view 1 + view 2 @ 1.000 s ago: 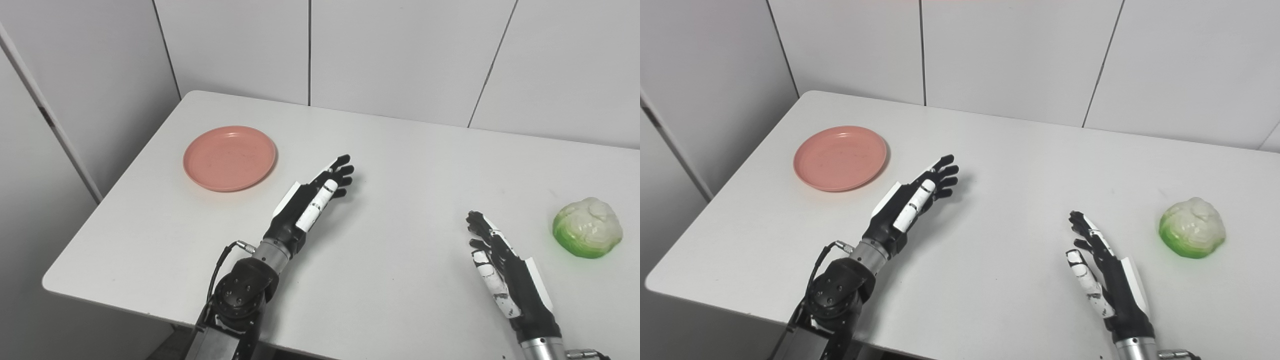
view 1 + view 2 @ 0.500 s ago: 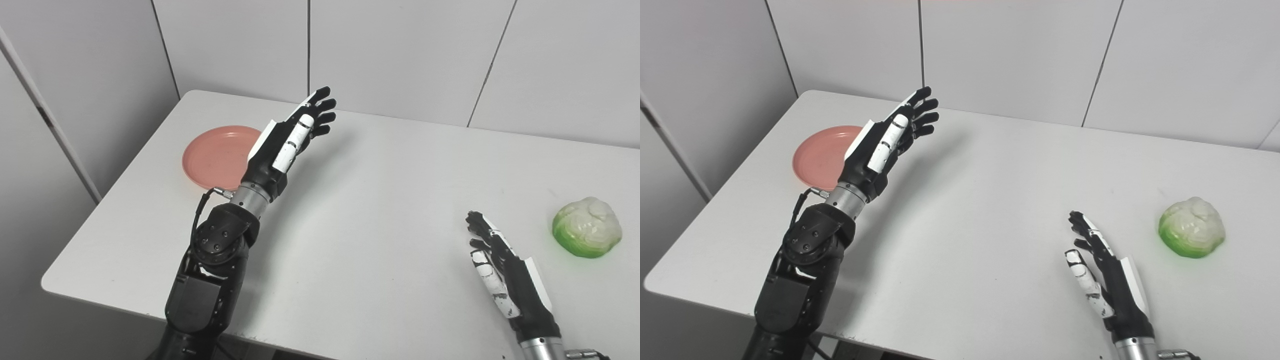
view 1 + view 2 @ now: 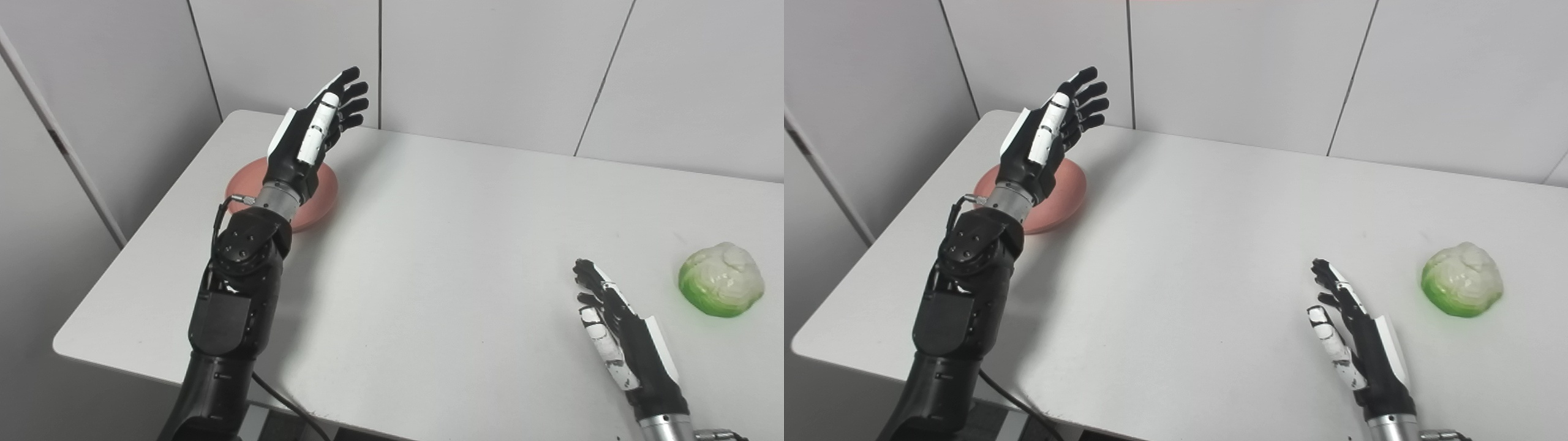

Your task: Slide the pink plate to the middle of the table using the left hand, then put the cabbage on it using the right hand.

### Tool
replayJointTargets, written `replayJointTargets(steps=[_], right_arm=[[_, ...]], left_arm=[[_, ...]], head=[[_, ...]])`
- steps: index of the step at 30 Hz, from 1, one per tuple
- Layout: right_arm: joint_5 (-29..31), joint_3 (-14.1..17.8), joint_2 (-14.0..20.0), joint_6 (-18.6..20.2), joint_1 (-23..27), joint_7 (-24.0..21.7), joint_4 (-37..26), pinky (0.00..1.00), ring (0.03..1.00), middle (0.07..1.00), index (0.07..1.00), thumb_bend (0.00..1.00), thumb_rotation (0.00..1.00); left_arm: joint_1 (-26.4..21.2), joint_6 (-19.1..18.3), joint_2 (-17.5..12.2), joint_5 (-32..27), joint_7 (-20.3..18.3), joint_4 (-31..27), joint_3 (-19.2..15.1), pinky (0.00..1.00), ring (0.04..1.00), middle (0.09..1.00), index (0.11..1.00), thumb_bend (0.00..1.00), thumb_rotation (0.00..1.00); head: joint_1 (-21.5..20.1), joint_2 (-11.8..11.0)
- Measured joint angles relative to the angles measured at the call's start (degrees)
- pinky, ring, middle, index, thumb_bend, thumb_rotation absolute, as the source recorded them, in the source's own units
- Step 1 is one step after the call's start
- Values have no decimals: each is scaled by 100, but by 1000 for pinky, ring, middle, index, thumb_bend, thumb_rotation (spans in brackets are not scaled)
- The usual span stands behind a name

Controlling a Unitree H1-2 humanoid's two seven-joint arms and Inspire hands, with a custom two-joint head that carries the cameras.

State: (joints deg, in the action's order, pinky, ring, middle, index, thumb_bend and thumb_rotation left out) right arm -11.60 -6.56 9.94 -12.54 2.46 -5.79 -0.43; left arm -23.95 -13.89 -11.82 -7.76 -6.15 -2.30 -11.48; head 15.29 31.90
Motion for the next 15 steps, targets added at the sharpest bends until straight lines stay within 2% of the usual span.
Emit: replayJointTargets(steps=[5, 10, 15], right_arm=[[2, 10, 2, 0, -2, 0, -3, 819, 878, 885, 886, 355, 1000], [44, 15, 1, 0, -2, -1, -2, 823, 881, 887, 887, 362, 1000], [51, 13, 2, 0, -4, -7, -3, 821, 880, 888, 887, 357, 1000]], left_arm=[[-120, 165, -296, -92, 36, 328, -238, 879, 881, 884, 869, 457, 1000], [-256, 271, -404, -137, 110, 563, -399, 829, 850, 866, 857, 484, 1000], [-288, 318, -561, -317, 112, 708, -600, 857, 867, 884, 875, 516, 1000]], head=[[9, -9], [26, -9], [35, -9]])
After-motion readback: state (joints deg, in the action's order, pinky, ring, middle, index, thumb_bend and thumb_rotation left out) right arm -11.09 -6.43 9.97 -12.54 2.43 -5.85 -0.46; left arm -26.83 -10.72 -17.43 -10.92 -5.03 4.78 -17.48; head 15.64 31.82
